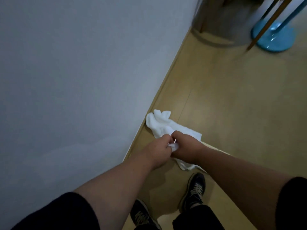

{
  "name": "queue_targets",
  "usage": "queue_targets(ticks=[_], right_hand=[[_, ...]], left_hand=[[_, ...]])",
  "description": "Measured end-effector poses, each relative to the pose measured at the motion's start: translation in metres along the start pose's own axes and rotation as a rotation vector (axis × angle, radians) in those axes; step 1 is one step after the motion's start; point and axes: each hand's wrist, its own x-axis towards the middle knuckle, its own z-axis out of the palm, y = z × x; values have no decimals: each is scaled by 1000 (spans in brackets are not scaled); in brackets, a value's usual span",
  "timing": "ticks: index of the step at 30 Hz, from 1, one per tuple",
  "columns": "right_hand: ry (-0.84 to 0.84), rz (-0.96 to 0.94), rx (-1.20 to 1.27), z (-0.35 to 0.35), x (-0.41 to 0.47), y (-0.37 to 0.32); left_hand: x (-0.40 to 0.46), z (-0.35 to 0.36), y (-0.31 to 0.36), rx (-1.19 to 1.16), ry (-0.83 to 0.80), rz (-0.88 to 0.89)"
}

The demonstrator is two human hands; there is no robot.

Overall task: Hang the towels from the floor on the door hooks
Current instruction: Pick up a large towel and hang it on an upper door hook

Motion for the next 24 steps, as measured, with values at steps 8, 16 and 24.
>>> queue_targets(ticks=[8,16,24], right_hand=[[145,-54,-582,-157,-145,-132],[381,-210,-864,-233,-290,-244],[483,-342,-831,-255,-340,-288]], left_hand=[[-156,-59,147,155,191,305],[-298,-126,240,762,428,457],[-389,-147,281,840,571,401]])
